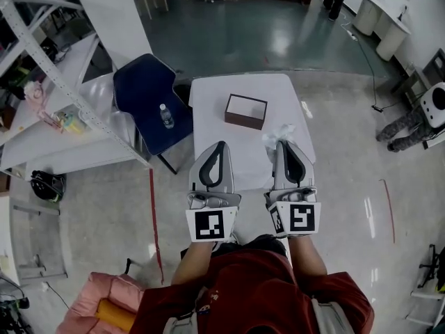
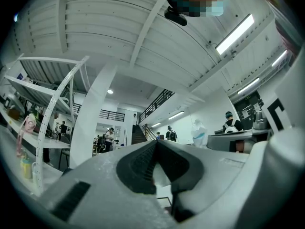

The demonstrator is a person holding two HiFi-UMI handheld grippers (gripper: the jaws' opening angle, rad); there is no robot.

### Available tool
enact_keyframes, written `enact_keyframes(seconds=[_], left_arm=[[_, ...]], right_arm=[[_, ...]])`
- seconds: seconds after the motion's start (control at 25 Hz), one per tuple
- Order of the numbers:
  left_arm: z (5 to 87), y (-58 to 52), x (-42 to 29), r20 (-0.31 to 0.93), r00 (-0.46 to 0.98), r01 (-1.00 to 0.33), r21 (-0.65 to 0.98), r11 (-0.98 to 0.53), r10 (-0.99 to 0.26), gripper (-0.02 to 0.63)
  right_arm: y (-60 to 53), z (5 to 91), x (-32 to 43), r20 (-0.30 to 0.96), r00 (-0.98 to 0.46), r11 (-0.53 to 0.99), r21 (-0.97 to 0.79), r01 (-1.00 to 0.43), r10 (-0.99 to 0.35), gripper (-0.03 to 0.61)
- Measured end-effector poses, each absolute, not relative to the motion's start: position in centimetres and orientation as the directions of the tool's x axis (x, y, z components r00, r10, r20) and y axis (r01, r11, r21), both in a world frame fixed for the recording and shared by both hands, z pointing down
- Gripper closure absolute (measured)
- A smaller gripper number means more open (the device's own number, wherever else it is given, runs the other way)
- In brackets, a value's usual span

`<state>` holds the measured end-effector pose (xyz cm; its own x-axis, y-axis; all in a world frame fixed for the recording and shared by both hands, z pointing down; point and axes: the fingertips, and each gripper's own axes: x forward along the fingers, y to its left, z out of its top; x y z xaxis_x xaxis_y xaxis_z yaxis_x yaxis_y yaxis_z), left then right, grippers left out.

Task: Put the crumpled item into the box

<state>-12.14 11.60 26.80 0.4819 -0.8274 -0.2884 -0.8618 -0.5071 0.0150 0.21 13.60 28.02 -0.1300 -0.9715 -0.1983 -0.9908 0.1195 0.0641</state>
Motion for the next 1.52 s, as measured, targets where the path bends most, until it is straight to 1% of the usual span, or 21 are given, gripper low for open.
enact_keyframes(seconds=[0.28, 0.44, 0.72, 0.96, 1.32, 1.52], left_arm=[[26.8, 9.3, -12.7, -0.289, 0.475, -0.862, 0.035, -0.505, -0.831, 0.611], [27.0, 7.3, -11.4, -0.293, 0.473, -0.864, 0.03, -0.503, -0.831, 0.611], [26.4, 2.2, -7.0, -0.297, 0.473, -0.866, 0.014, -0.5, -0.829, 0.611], [25.2, -2.1, -1.7, -0.306, 0.476, -0.865, 0.003, -0.501, -0.824, 0.611], [25.7, -7.1, 4.9, -0.27, 0.496, -0.863, -0.049, -0.503, -0.825, 0.611], [25.4, -9.8, 7.2, -0.281, 0.477, -0.872, -0.03, -0.489, -0.833, 0.611]], right_arm=[[11.5, 27.9, -0.2, -0.205, -0.132, 0.121, 0.066, -0.991, -0.97, 0.575], [9.4, 28.4, 1.2, -0.208, -0.137, 0.127, 0.059, -0.99, -0.968, 0.575], [3.9, 28.0, 5.2, -0.221, -0.157, 0.15, 0.05, -0.987, -0.963, 0.575], [-0.4, 27.2, 10.5, -0.23, -0.153, 0.149, 0.037, -0.988, -0.961, 0.575], [-5.3, 27.6, 17.0, -0.23, -0.151, 0.153, 0.011, -0.988, -0.961, 0.575], [-8.0, 27.7, 19.5, -0.232, -0.155, 0.159, 0.001, -0.987, -0.96, 0.575]])
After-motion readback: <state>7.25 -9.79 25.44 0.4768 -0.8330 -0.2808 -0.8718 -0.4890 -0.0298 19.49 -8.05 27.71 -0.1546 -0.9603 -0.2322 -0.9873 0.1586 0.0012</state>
